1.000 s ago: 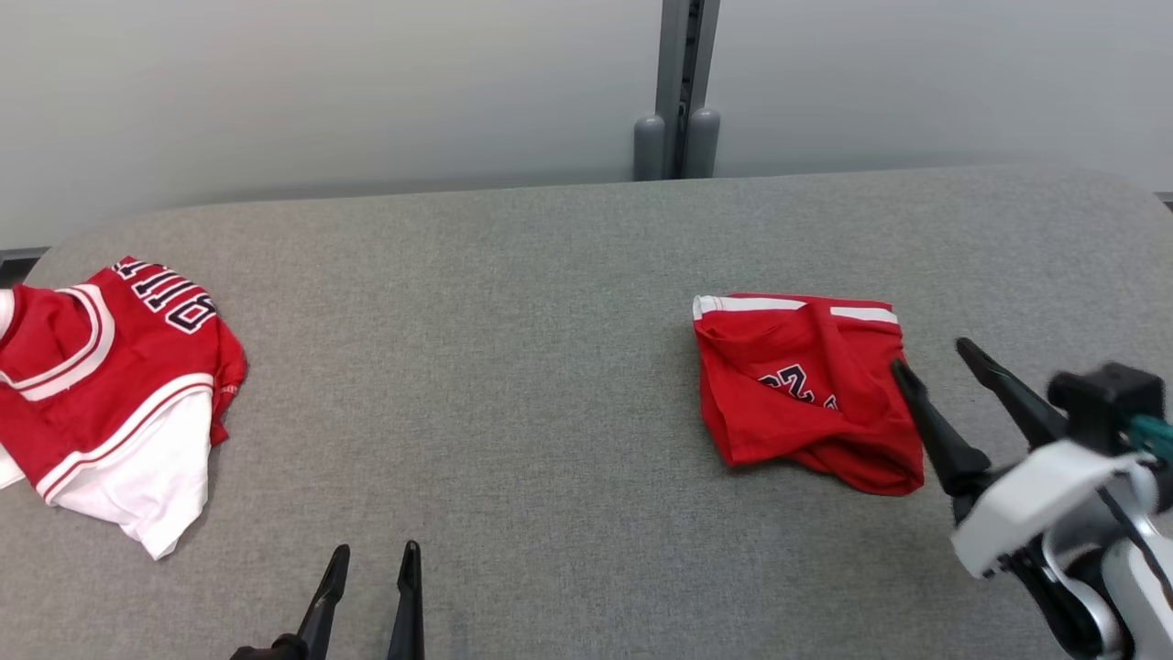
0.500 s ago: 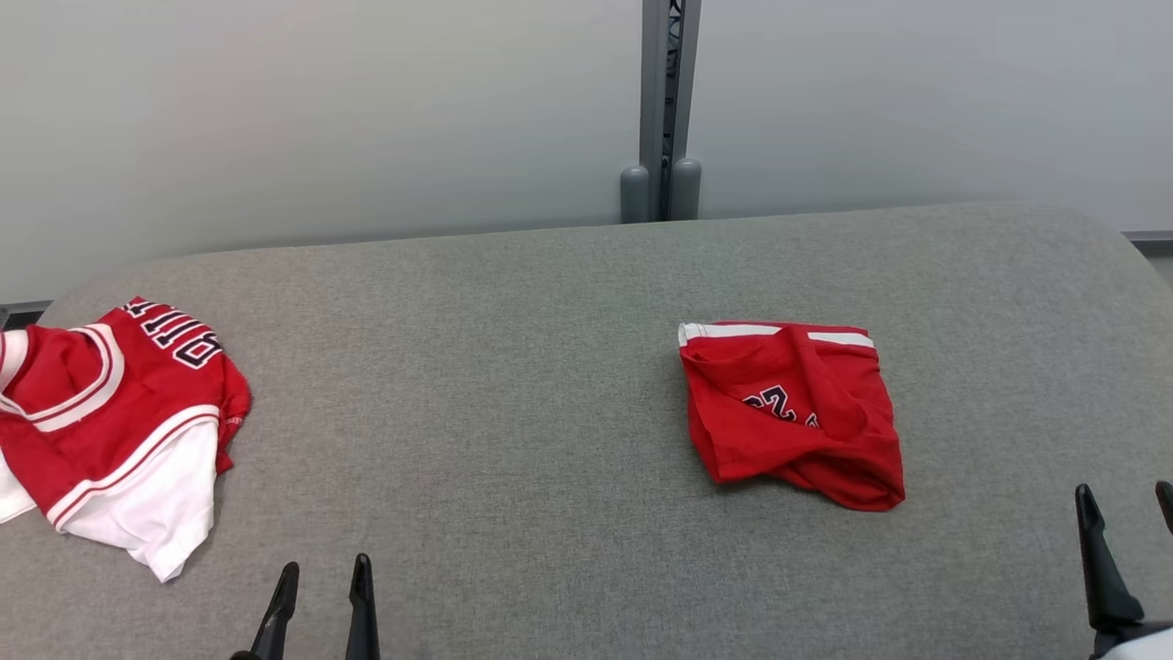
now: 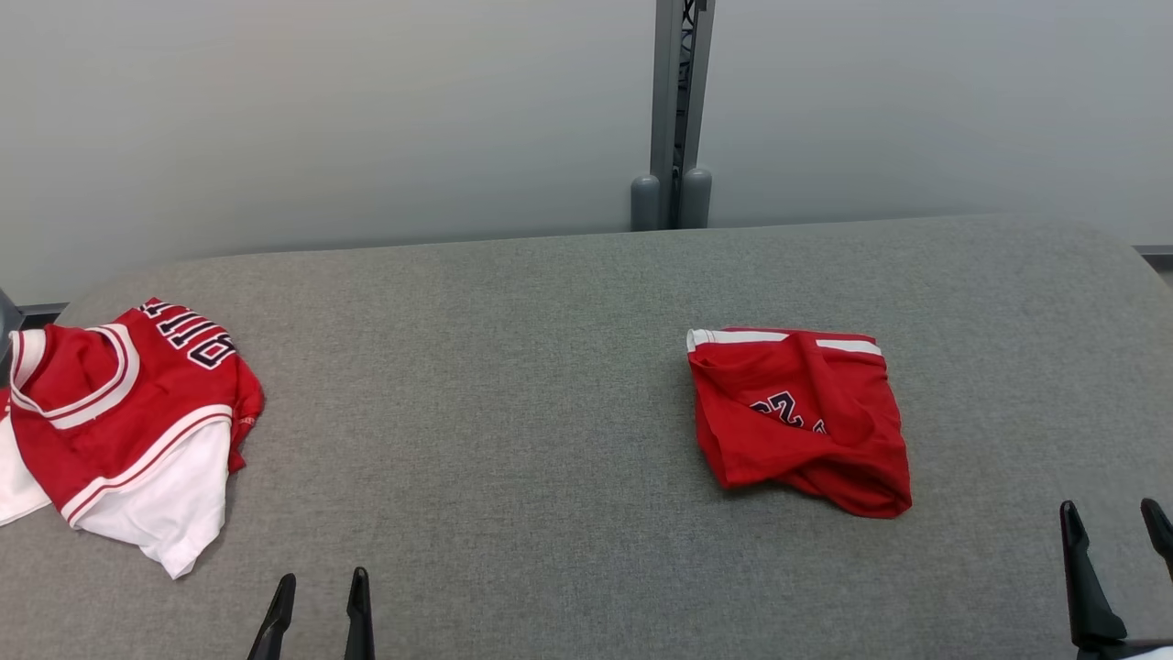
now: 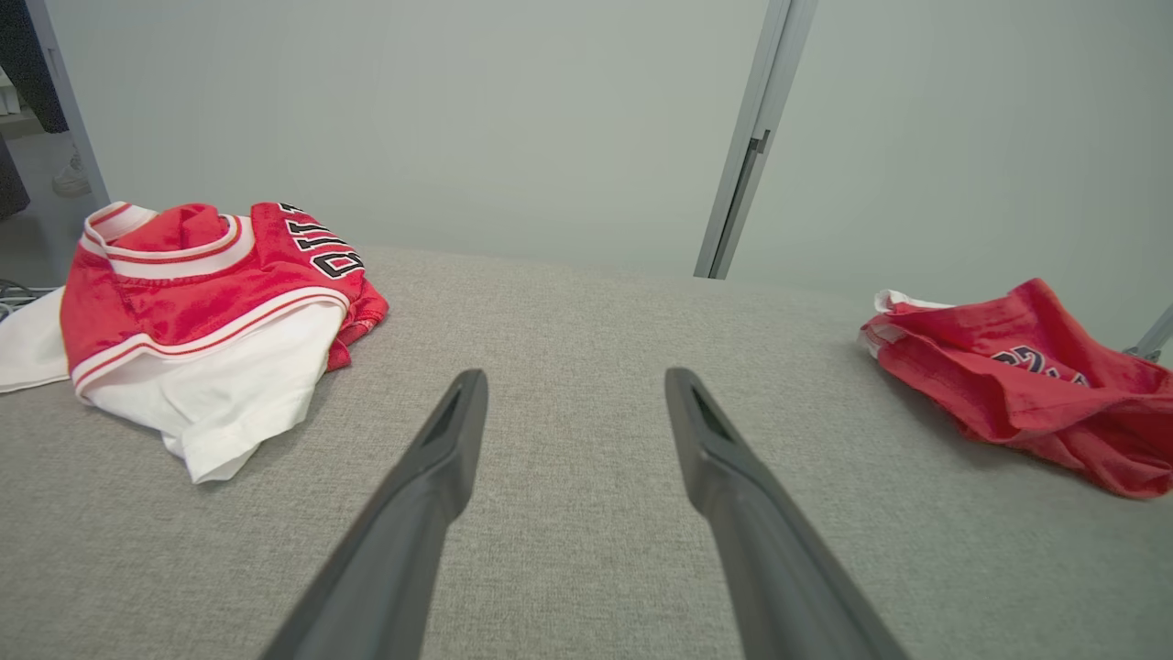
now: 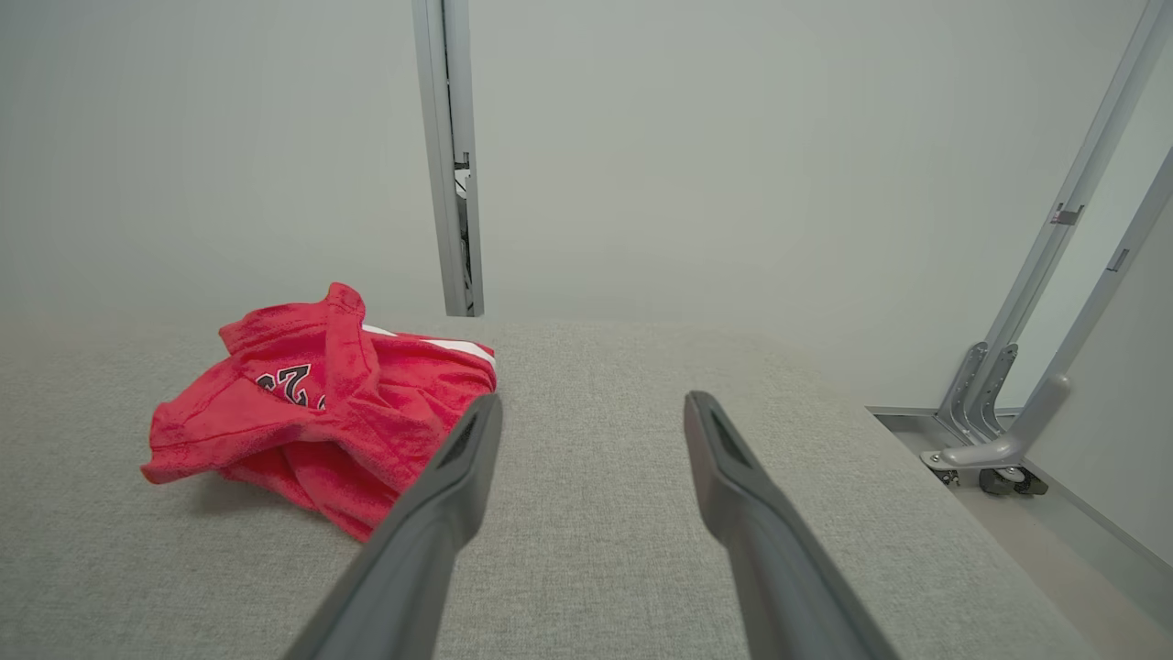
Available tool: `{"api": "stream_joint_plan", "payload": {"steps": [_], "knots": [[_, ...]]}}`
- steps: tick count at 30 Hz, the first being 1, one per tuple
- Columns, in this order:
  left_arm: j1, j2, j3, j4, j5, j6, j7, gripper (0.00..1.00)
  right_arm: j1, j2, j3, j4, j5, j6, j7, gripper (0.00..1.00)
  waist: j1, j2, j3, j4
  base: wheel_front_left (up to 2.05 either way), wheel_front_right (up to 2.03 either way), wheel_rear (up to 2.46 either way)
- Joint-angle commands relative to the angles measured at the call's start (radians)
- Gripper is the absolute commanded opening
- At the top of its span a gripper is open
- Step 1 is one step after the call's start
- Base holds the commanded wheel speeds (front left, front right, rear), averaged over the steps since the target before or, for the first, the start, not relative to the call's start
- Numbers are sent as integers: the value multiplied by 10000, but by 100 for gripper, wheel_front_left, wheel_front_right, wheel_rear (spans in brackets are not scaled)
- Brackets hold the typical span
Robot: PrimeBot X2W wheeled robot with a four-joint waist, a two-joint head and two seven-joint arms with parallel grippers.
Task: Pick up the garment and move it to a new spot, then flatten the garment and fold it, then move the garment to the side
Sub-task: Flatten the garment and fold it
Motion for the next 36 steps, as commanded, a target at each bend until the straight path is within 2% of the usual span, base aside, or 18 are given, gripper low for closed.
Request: {"api": "stream_joint_plan", "payload": {"steps": [1, 4, 5, 6, 8, 14, 20, 26, 31, 36], "knots": [[107, 34, 49, 4, 35, -30, -16, 100, -103, -68, -6, -72, 49, 2, -48, 100, 0, 0, -4, 29, 0, 0, 0], [88, 34, 61, 7, 46, -41, -16, 100, -295, -136, 47, -193, 195, 2, -48, 100, 0, 0, 2, 116, 0, 0, 0], [82, 34, 54, 2, 44, -45, -16, 100, -371, -193, 108, -122, 287, 2, -49, 91, 0, 0, 13, 145, 0, 0, 0], [76, 34, 42, -10, 45, -48, -16, 100, -497, -322, 210, -45, 325, 2, -49, 42, 0, 0, 33, 171, 0, 0, 0], [34, 32, -23, -25, 59, -54, -16, 100, -910, -577, 407, 211, 489, 2, -49, 0, 0, 0, 106, 235, 0, 0, 0], [-365, 35, -232, -72, 164, -86, -16, 100, -2984, -1503, 1436, 2025, 667, 2, -33, 0, 0, 0, 675, 455, 0, 0, 0], [-804, 35, -488, 31, 255, -157, -16, 100, -5383, -1761, 2788, 4481, 1048, 2, 437, 0, 0, 0, 1419, 745, 0, 0, 0], [-1250, 34, -739, 135, 202, -72, -16, 100, -6843, -1794, 4423, 6384, 1791, 2, 648, 0, 0, 0, 1869, 1126, 0, 0, 0], [-1325, 34, -863, 147, 100, 19, -16, 100, -7204, -1880, 5392, 7036, 2440, 2, 527, 0, 0, 0, 1940, 1200, 0, 0, 0], [-1318, 35, -897, 159, 26, 83, -16, 100, -7179, -1936, 6745, 6893, 3549, 2, 859, 0, 0, 0, 1937, 1160, 0, 0, 0]]}}
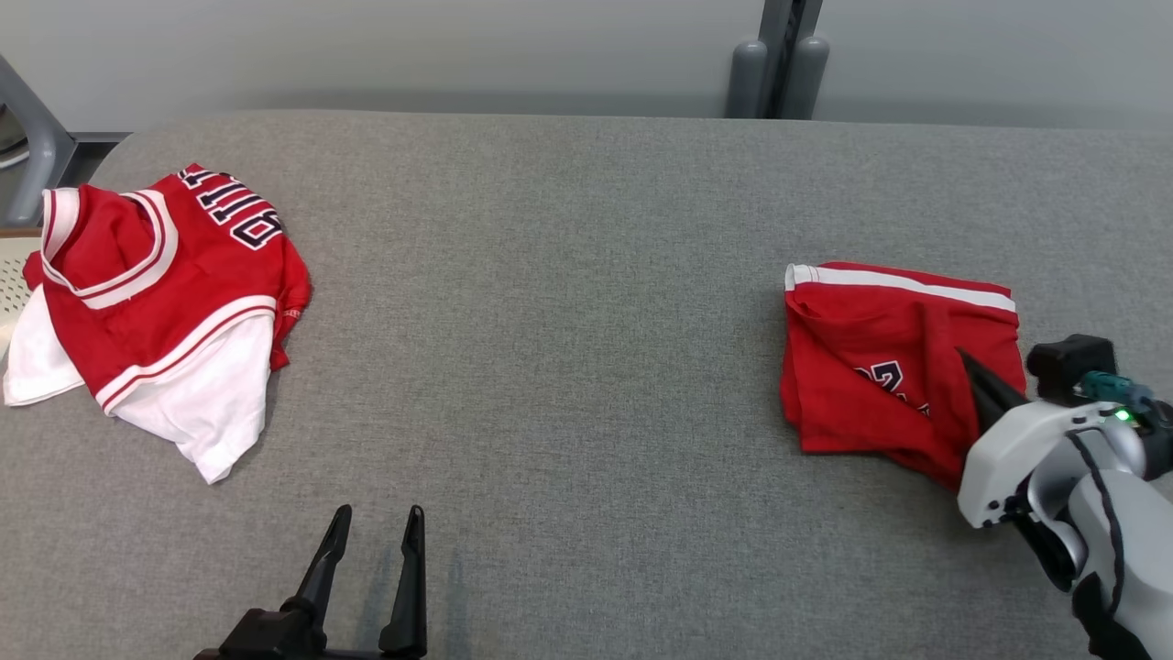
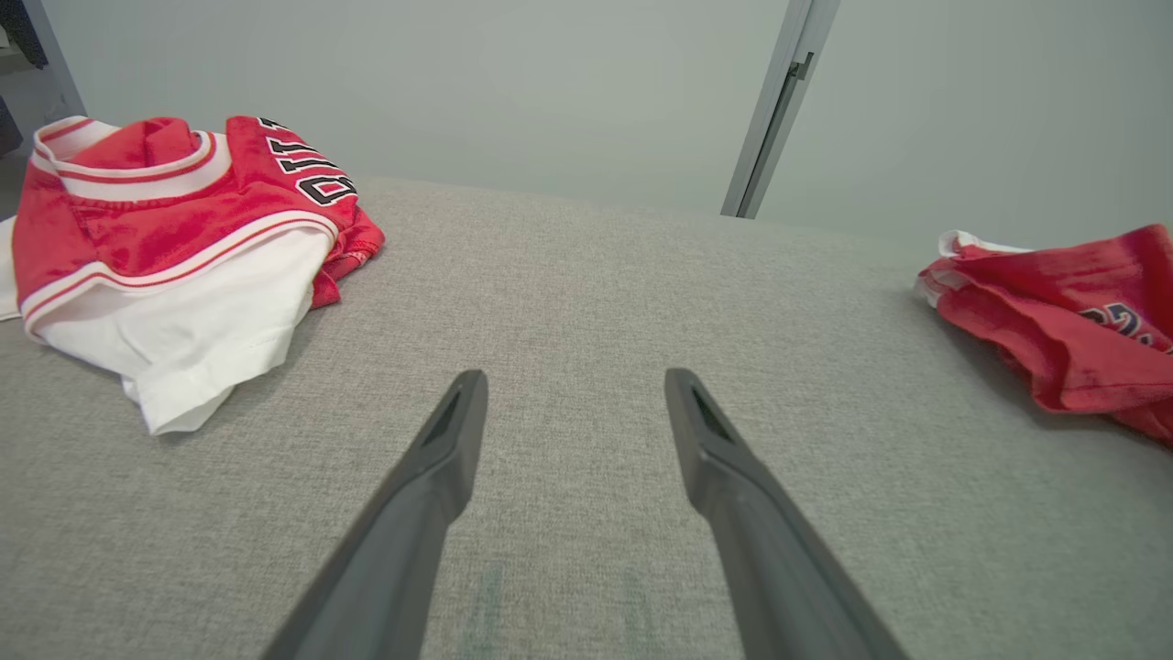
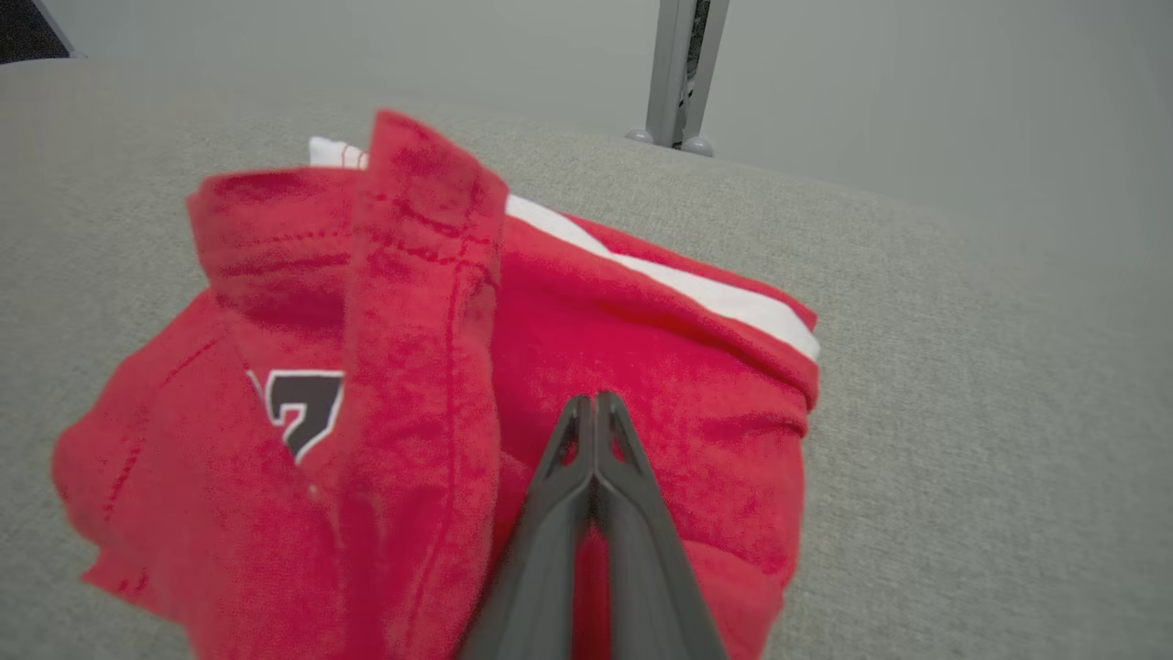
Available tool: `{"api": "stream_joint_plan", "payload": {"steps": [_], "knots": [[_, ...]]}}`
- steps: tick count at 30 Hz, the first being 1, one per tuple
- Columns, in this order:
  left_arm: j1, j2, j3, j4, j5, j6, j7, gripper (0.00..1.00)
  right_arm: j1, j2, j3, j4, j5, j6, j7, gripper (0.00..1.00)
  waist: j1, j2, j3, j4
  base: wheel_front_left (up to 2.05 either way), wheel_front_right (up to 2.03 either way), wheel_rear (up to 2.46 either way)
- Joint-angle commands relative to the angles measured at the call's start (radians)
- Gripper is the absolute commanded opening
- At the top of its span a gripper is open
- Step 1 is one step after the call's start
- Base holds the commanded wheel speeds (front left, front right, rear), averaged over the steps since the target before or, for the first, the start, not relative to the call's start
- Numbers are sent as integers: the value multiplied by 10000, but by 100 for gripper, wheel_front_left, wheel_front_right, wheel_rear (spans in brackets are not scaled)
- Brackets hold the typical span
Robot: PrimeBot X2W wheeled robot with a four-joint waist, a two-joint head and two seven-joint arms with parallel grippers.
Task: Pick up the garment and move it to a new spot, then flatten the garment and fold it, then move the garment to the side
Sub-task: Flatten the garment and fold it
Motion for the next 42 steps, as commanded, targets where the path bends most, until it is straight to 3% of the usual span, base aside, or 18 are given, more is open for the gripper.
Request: {"api": "stream_joint_plan", "payload": {"steps": [1, 13, 23, 29, 31, 34, 35, 36, 37, 38, 39, 40, 42], "knots": [[-181, 34, 16, 13, -67, 69, -16, 100, 25, -153, 569, -273, 555, 2, 127, 0, 0, 0, -15, -31, 0, 0, 0], [-183, 35, 35, -26, -104, 91, -16, 100, 53, -1384, 3873, -2059, 2676, 2, 10, 0, 0, 0, -98, -78, 0, 0, 0], [34, 34, 20, -47, -244, 217, -16, 100, 67, -1376, 5578, -1987, 3326, 2, -343, 0, 0, 0, -292, -94, 0, 0, 0], [206, 34, 109, -167, -270, 306, -16, 100, 24, -1298, 5560, -1913, 3337, 2, -748, 0, 0, 0, -576, -311, 0, 0, 0], [295, 35, 189, -220, -286, 332, -16, 100, 115, -1346, 5122, -2035, 3241, 2, -819, 0, 0, 0, -713, -396, 0, 0, 0], [373, 35, 322, -297, -265, 352, -16, 100, 522, -1536, 3603, -2771, 2758, 2, -822, 0, 0, 0, -919, -516, 0, 0, 0], [418, 35, 382, -332, -251, 351, -16, 100, 826, -1603, 2977, -3069, 2464, 2, -819, 28, 0, 0, -986, -555, 0, 0, 0], [469, 34, 461, -364, -254, 361, -16, 100, 1145, -1651, 2309, -3397, 2144, 2, -820, 41, 0, 0, -1059, -592, 0, 0, 0], [537, 34, 523, -374, -254, 366, -16, 100, 1497, -1660, 1623, -3751, 1765, 2, -822, 84, 0, 0, -1133, -632, 0, 0, 0], [596, 34, 588, -379, -241, 373, -16, 100, 1891, -1639, 969, -4092, 1378, 2, -822, 100, 0, 0, -1212, -678, 0, 0, 0], [660, 35, 661, -401, -219, 379, -16, 100, 2302, -1570, 328, -4416, 1038, 2, -823, 100, 0, 0, -1281, -728, 0, 0, 0], [660, 35, 661, -401, -219, 379, -16, 100, 2302, -1570, 328, -4416, 1038, 2, -823, 100, 0, 0, -1281, -728, 0, 0, 0], [830, 35, 889, -433, -156, 382, -16, 100, 3529, -1187, -1538, -5472, 70, 2, -823, 100, 0, 0, -1432, -892, 0, 0, 0]]}}
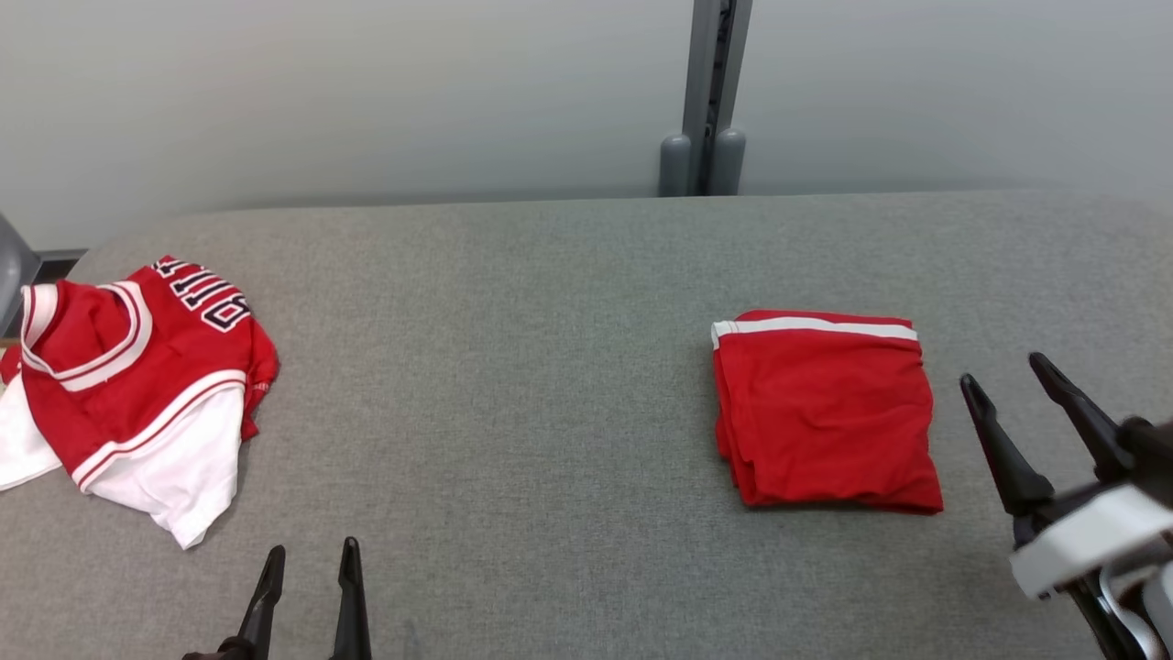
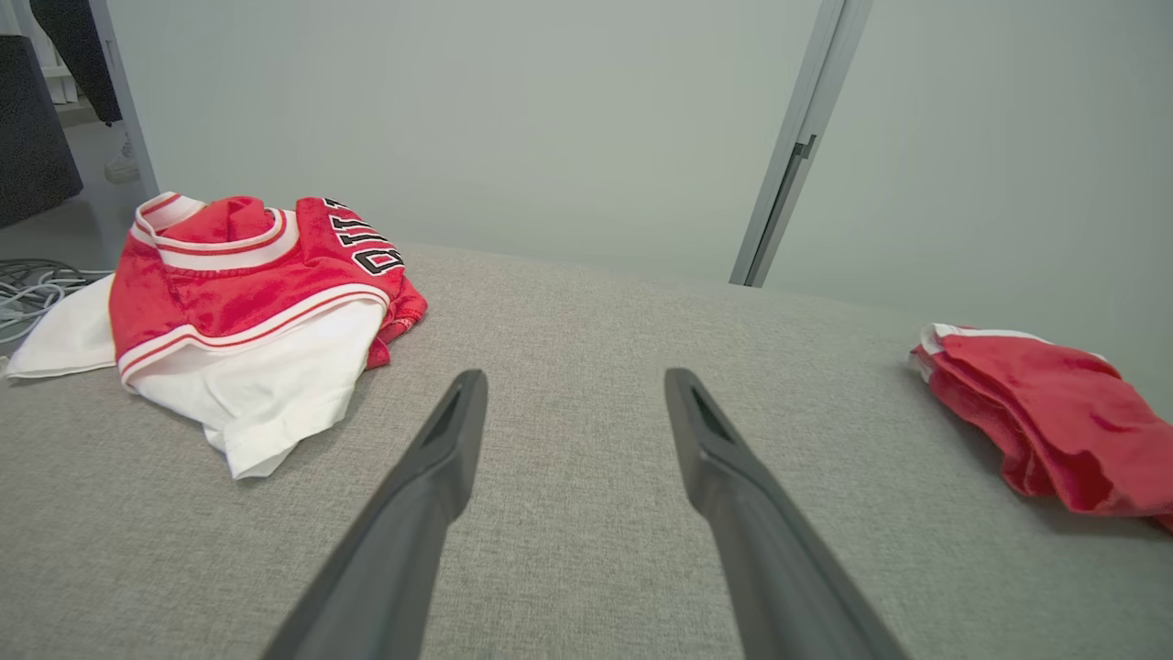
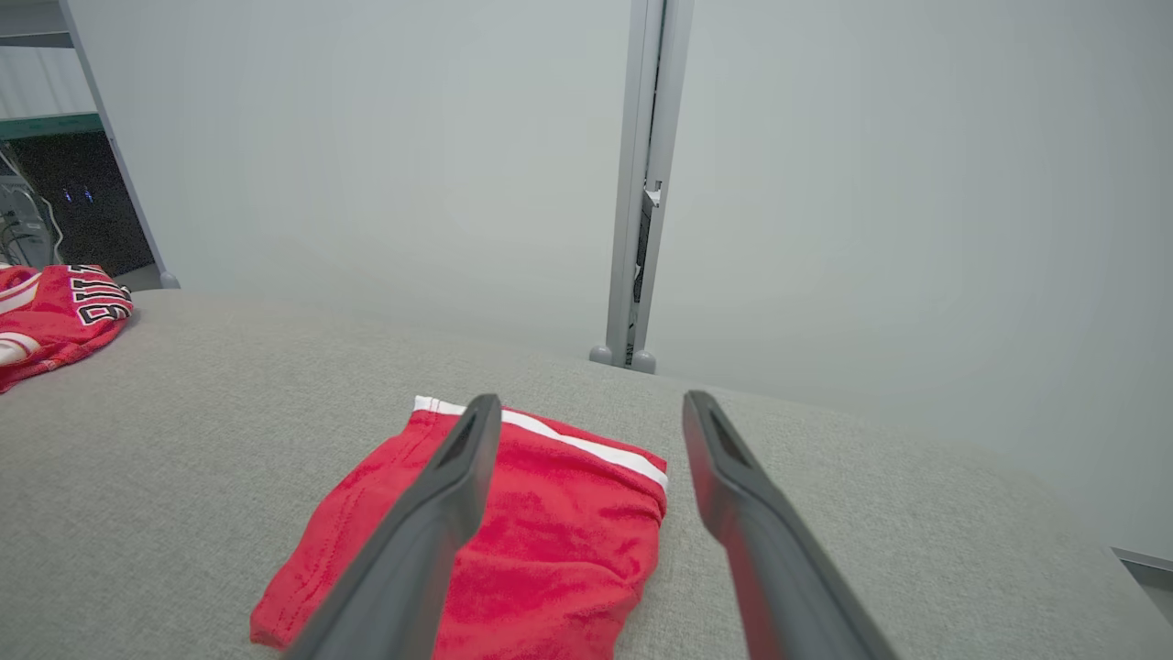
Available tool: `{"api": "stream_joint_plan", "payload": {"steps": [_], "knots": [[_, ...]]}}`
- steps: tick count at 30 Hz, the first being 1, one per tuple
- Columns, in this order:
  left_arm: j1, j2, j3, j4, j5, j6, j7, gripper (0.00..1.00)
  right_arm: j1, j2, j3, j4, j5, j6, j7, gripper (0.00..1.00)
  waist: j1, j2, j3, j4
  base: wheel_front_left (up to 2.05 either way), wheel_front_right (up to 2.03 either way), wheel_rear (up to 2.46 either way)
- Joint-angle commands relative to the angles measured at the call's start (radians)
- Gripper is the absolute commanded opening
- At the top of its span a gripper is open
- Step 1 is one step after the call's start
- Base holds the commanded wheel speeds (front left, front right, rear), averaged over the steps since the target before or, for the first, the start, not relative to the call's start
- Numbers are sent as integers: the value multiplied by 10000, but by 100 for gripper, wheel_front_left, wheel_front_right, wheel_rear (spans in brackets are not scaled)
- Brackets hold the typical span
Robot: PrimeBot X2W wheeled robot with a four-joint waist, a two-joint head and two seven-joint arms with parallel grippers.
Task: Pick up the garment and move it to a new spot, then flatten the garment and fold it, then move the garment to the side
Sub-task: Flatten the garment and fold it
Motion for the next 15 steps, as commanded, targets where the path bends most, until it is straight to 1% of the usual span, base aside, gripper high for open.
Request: {"api": "stream_joint_plan", "payload": {"steps": [1, 3, 4, 7, 9, 15], "knots": [[102, 34, 117, -15, 113, 12, -16, 100, 632, 204, -722, -422, -475, 2, -40, 100, 0, -1, -168, -129, 0, 0, 0], [181, 36, 244, 58, 165, -57, -16, 100, 1428, 655, -1599, -979, -938, 2, -29, 100, 0, -1, -289, -154, 0, 0, 0], [181, 36, 244, 58, 165, -57, -16, 100, 1428, 655, -1599, -979, -938, 2, -29, 100, 0, -1, -289, -154, 0, 0, 0], [263, 31, 399, 116, 154, -48, -16, 100, 2369, 1083, -2301, -1619, -1475, 2, -28, 100, 0, -1, -424, -167, 0, 0, 0], [328, 37, 449, 132, 139, -40, -16, 100, 2877, 1265, -2559, -1792, -1726, 2, -27, 100, 0, -1, -468, -151, 0, 0, 0], [488, 37, 570, 173, 218, -182, -16, 100, 3543, 2030, -3483, -2173, -2283, 2, -29, 100, 0, -1, -543, -98, 0, 0, 0]]}}
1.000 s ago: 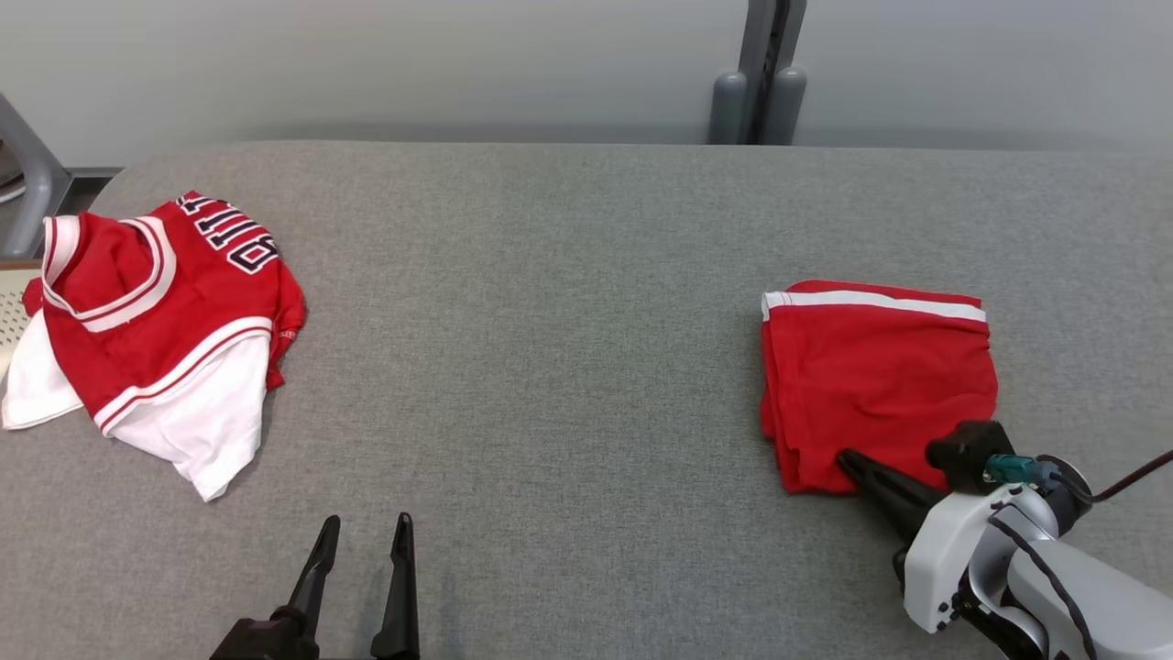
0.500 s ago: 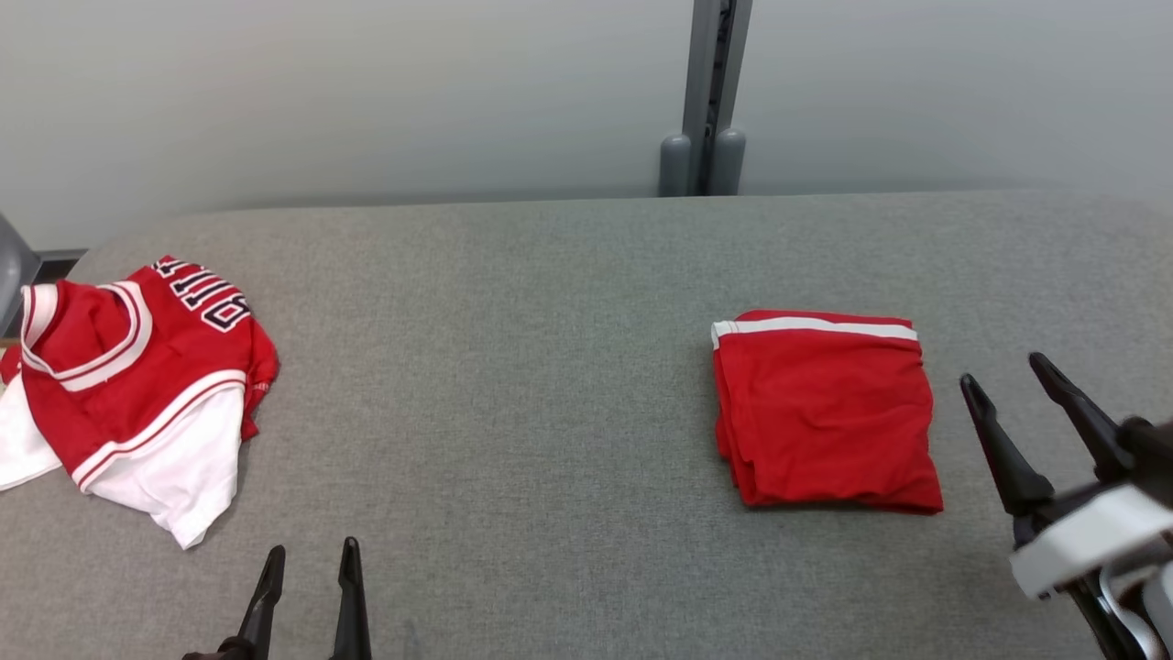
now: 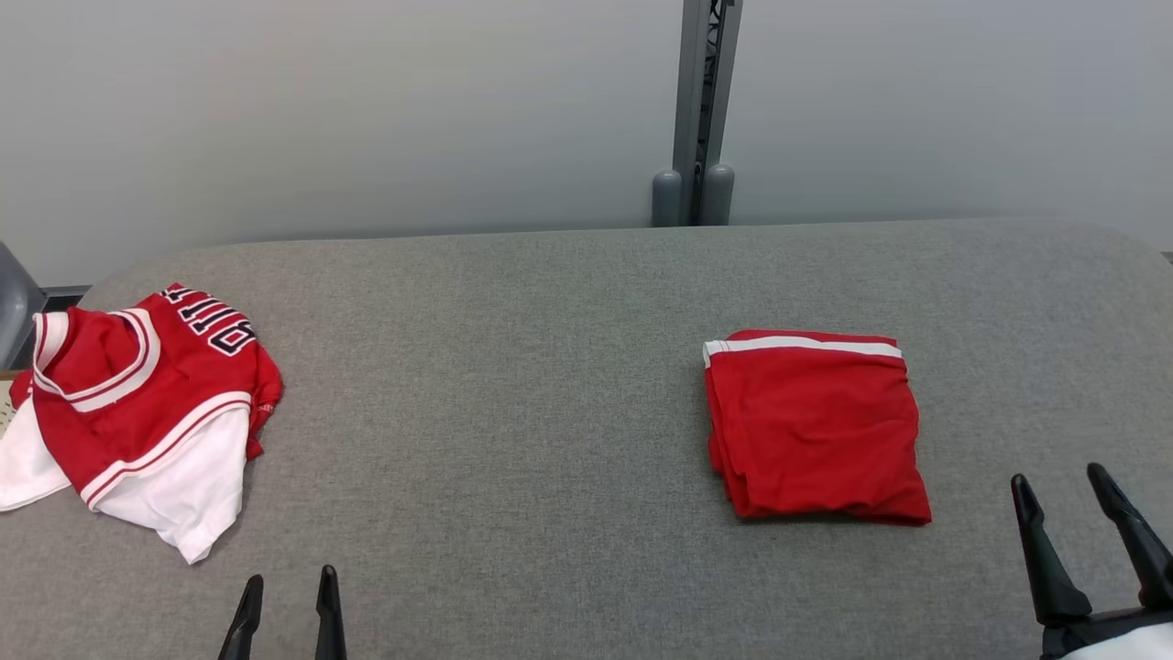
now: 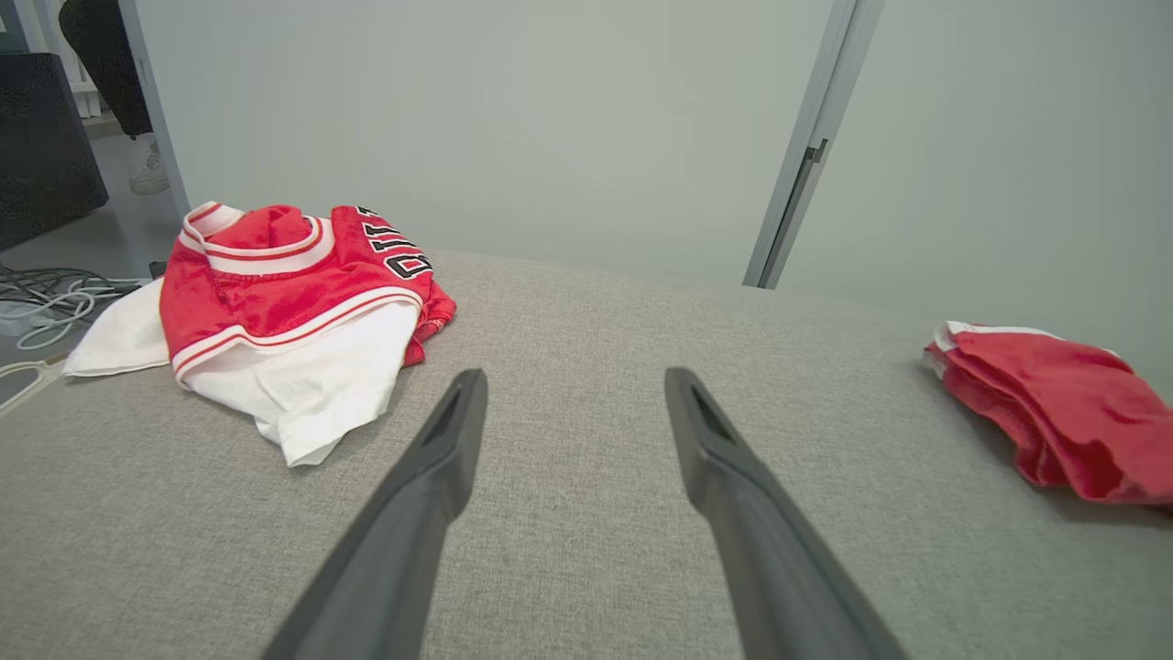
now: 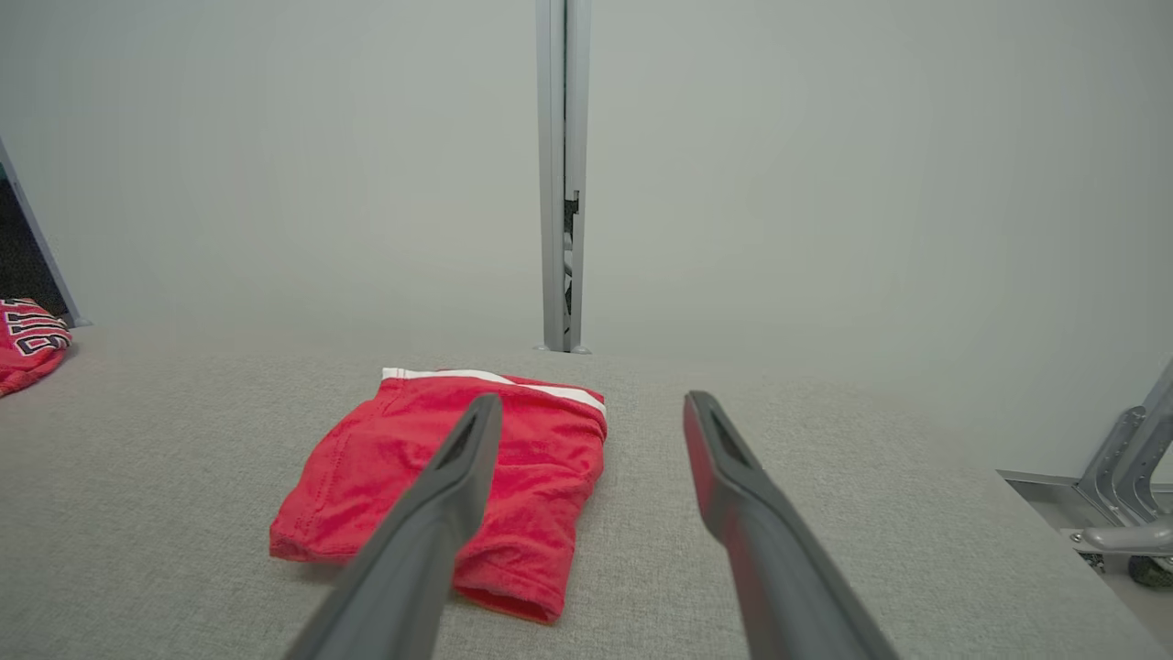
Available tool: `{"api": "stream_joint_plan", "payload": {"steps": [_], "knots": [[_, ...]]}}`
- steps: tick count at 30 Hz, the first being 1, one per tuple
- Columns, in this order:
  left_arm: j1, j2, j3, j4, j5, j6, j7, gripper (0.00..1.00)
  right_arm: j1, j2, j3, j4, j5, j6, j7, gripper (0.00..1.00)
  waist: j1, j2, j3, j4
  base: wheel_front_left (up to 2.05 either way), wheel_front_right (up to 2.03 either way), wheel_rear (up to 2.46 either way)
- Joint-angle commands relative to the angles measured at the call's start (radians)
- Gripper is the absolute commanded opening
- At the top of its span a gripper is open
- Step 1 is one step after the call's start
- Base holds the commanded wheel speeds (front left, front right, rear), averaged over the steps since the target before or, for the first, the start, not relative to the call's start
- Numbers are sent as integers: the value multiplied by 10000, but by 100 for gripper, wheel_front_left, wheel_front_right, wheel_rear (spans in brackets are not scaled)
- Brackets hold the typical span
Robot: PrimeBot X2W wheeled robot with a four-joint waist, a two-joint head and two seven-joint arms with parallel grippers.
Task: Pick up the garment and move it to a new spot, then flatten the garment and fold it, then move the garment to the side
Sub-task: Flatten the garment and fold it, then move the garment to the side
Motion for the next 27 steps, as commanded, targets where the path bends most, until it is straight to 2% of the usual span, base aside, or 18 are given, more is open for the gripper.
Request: {"api": "stream_joint_plan", "payload": {"steps": [1, 9, 19, 27], "knots": [[112, 37, 74, 24, 52, -40, -16, 100, 76, 48, -144, -98, -79, 2, -14, 100, 0, 0, -13, 33, 0, 0, 0], [229, 36, 203, 177, 18, -282, -16, 100, 412, 757, -816, -185, -516, 2, -13, 100, 0, 0, -136, 195, 0, 0, 0], [91, 36, 185, 318, 36, -635, -16, 100, 365, 994, -975, -23, -649, 2, -13, 100, 0, 0, -171, 158, 0, 0, 0], [-13, 37, 211, 332, 70, -628, -16, 100, 274, 1096, -931, 72, -631, 2, -13, 100, 0, 0, -142, 31, 0, 0, 0]]}}
